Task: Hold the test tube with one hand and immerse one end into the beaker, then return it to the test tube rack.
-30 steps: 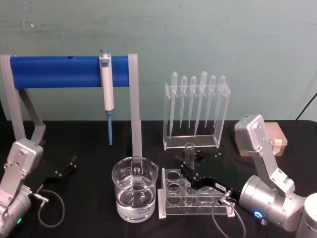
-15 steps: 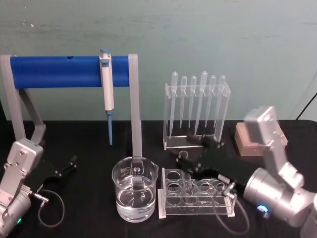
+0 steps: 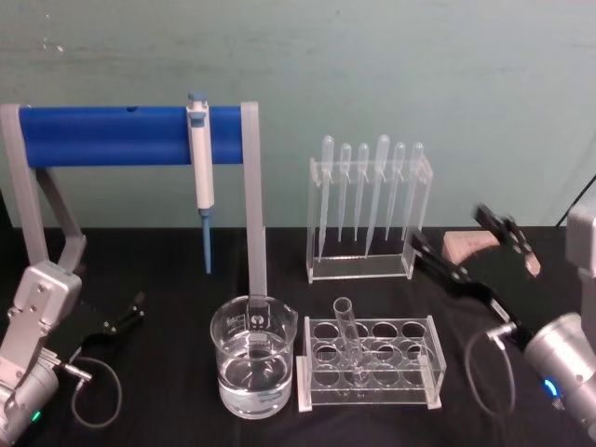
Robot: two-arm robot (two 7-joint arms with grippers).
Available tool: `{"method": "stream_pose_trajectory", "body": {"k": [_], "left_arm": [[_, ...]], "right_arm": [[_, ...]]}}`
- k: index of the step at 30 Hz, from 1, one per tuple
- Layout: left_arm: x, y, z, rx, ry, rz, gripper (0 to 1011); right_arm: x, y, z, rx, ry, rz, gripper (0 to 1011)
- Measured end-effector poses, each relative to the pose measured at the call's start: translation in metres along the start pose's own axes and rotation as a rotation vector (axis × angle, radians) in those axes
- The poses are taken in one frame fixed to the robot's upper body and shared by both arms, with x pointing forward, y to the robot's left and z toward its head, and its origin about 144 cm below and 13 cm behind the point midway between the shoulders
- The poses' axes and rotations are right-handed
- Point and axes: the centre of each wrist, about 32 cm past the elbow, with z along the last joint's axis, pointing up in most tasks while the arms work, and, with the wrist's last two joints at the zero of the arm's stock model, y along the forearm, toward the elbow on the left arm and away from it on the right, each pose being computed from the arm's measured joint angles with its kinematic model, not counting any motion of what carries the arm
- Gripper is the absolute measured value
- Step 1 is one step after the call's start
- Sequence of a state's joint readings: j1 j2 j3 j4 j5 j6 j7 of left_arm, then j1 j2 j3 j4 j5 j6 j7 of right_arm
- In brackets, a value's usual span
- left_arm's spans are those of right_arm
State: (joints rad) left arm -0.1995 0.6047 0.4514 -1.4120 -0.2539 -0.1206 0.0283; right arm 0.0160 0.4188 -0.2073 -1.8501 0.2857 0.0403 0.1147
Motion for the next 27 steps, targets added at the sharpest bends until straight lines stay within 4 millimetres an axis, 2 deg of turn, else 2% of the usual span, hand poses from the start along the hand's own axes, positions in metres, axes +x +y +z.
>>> {"method": "stream_pose_trajectory", "body": {"k": [4, 13, 22, 27], "left_arm": [[0.0, 0.0, 0.0, 0.0, 0.0, 0.0, 1000], [0.0, 0.0, 0.0, 0.0, 0.0, 0.0, 1000], [0.0, 0.0, 0.0, 0.0, 0.0, 0.0, 1000], [0.0, 0.0, 0.0, 0.0, 0.0, 0.0, 1000]], "right_arm": [[-0.001, -0.006, -0.018, -0.099, -0.056, -0.128, 1002], [0.001, -0.01, -0.044, -0.275, -0.174, -0.214, 1002], [0.007, -0.01, -0.052, -0.307, -0.221, -0.219, 1002], [0.008, -0.009, -0.056, -0.259, -0.254, -0.204, 1002]]}}
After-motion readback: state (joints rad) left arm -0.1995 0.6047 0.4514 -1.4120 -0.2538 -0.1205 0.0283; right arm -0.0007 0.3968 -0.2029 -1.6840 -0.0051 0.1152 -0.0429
